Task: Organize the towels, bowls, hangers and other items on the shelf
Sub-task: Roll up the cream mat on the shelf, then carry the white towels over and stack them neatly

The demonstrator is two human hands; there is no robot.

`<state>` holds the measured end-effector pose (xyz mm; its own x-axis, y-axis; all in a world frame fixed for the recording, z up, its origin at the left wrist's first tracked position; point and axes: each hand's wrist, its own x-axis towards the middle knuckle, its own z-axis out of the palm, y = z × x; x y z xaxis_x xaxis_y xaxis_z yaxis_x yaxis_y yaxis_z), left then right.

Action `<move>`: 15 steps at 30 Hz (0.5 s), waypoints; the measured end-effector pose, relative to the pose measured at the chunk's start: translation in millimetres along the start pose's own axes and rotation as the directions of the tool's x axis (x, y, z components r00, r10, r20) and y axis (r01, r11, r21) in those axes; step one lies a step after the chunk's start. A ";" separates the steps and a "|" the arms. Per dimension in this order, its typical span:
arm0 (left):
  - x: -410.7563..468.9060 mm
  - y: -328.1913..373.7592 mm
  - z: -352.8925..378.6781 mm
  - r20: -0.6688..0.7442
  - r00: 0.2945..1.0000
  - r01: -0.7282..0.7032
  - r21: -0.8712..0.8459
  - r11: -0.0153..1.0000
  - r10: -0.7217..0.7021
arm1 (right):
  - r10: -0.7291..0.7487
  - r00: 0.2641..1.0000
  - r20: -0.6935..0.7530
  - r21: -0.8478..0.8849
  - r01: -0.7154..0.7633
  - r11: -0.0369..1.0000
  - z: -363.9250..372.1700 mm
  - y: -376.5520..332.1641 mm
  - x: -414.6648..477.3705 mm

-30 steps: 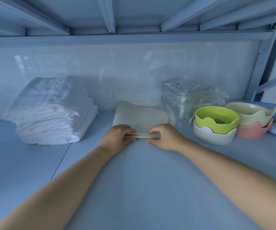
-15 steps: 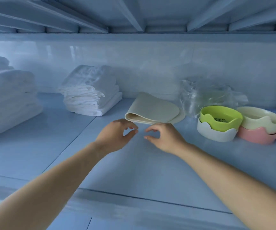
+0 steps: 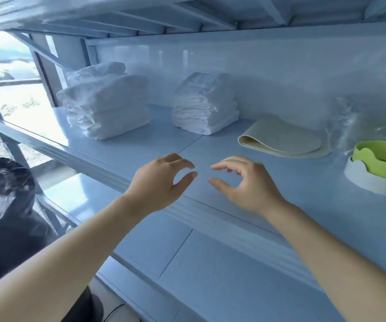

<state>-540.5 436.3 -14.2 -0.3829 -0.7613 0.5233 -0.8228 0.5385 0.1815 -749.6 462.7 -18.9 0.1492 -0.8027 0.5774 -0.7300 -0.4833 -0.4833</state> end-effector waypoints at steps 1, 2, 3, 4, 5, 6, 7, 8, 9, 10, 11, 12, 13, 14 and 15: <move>-5.1 -4.4 -4.5 -0.016 1.000 0.011 0.008 1.000 -0.011 | -0.013 1.000 0.012 0.008 0.013 1.000 4.8 -7.4 1.0; -10.0 -9.5 -8.5 -0.027 0.999 0.026 0.011 1.000 -0.026 | -0.022 0.999 0.027 0.017 0.021 1.000 10.3 -14.7 2.6; -15.1 -15.8 -12.0 -0.035 0.998 0.044 0.011 0.999 -0.043 | -0.028 0.999 0.044 0.027 0.027 0.999 16.8 -21.8 5.2; -20.0 -23.1 -15.4 -0.041 0.997 0.058 0.012 0.998 -0.057 | -0.035 0.998 0.060 0.036 0.033 0.999 24.0 -28.8 8.5; -24.6 -31.3 -18.8 -0.047 0.997 0.070 0.013 0.997 -0.069 | -0.043 0.996 0.075 0.042 0.040 0.998 31.9 -35.7 12.5; -28.9 -40.7 -22.7 -0.054 0.995 0.080 0.016 0.997 -0.079 | -0.052 0.995 0.088 0.044 0.048 0.998 40.4 -42.7 17.0; -32.7 -51.4 -27.2 -0.063 0.994 0.091 0.021 0.996 -0.090 | -0.064 0.993 0.100 0.046 0.059 0.997 49.9 -50.0 22.7; -36.7 -63.6 -32.4 -0.073 0.992 0.104 0.027 0.994 -0.101 | -0.076 0.991 0.113 0.048 0.071 0.996 60.2 -57.5 29.1; -40.7 -76.9 -37.8 -0.084 0.990 0.116 0.034 0.993 -0.113 | -0.089 0.988 0.125 0.051 0.083 0.995 71.4 -65.7 36.4; -45.0 -91.5 -43.7 -0.094 0.988 0.128 0.042 0.991 -0.123 | -0.103 0.985 0.136 0.055 0.096 0.994 83.4 -74.7 44.0; -49.2 -107.0 -49.8 -0.102 0.986 0.140 0.046 0.989 -0.134 | -0.118 0.982 0.147 0.062 0.110 0.992 96.5 -84.6 52.1; -53.6 -123.6 -56.2 -0.109 0.983 0.154 0.046 0.987 -0.148 | -0.135 0.978 0.156 0.071 0.125 0.990 110.4 -95.0 60.4; -57.8 -141.2 -62.5 -0.115 0.980 0.169 0.045 0.985 -0.163 | -0.152 0.974 0.166 0.083 0.140 0.987 125.3 -106.2 68.9; -62.0 -159.0 -68.5 -0.117 0.977 0.183 0.046 0.982 -0.177 | -0.167 0.970 0.177 0.096 0.152 0.984 140.3 -117.4 77.1; -66.2 -176.6 -74.4 -0.115 0.976 0.192 0.051 0.980 -0.185 | -0.179 0.965 0.190 0.109 0.160 0.981 155.9 -128.6 85.5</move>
<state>-338.6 418.4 -19.0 -0.1729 -0.8011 0.5731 -0.9014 0.3632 0.2356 -539.0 401.8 -9.9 0.4014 -0.7547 0.5189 -0.6194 -0.6411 -0.4532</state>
